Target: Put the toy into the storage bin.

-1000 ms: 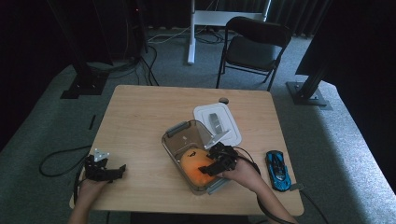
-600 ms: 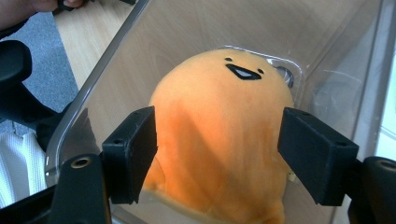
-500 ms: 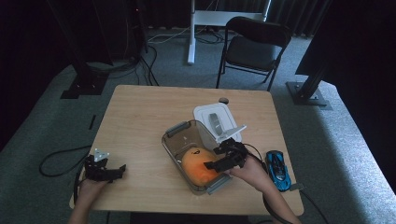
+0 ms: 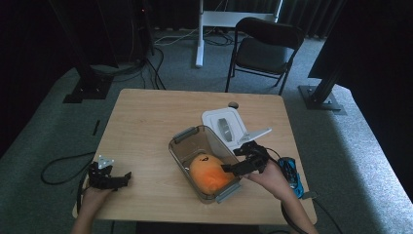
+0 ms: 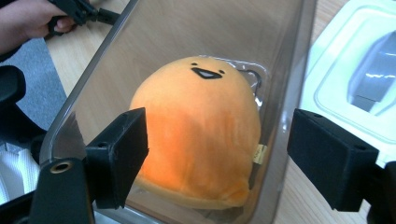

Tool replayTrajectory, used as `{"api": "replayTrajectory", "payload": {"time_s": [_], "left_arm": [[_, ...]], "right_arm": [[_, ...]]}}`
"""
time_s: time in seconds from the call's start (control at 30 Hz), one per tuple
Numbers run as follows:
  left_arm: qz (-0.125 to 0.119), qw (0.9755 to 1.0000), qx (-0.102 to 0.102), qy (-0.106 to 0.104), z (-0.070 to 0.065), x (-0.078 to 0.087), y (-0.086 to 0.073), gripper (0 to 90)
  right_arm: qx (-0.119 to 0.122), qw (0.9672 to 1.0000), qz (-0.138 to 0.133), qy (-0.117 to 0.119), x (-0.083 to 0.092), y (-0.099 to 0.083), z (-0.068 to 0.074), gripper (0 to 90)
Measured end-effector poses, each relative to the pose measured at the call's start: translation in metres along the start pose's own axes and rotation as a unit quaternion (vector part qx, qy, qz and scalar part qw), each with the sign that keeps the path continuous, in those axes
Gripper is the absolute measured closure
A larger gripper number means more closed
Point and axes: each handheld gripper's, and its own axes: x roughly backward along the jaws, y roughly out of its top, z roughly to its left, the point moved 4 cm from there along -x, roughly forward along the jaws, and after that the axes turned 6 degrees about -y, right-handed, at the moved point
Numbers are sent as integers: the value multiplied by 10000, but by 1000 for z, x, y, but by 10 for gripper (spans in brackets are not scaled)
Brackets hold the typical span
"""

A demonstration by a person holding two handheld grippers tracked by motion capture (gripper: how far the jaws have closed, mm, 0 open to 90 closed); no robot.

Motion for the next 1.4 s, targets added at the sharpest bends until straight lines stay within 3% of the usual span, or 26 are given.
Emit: {"api": "replayTrajectory", "payload": {"time_s": [0.43,0.57,0.93,1.13,1.23,1.4], "left_arm": [[-5,10000,0,1,0,0,0,13],[-7,10000,2,1,0,0,0,13],[0,10000,-5,2,0,0,0,13],[1,10000,-5,1,0,0,0,13],[3,10000,-7,1,0,0,0,13],[0,10000,-6,1,0,0,0,13]], "right_arm": [[-404,9988,-215,-151,11,-8,-25,162],[-522,9978,-267,-321,14,-12,-34,136],[-912,9939,-411,-455,19,-29,-52,132],[-1037,9910,-376,-759,20,-41,-60,133],[-1065,9904,-377,-802,20,-45,-61,133],[-1255,9856,-415,-1050,23,-62,-70,130]]}}
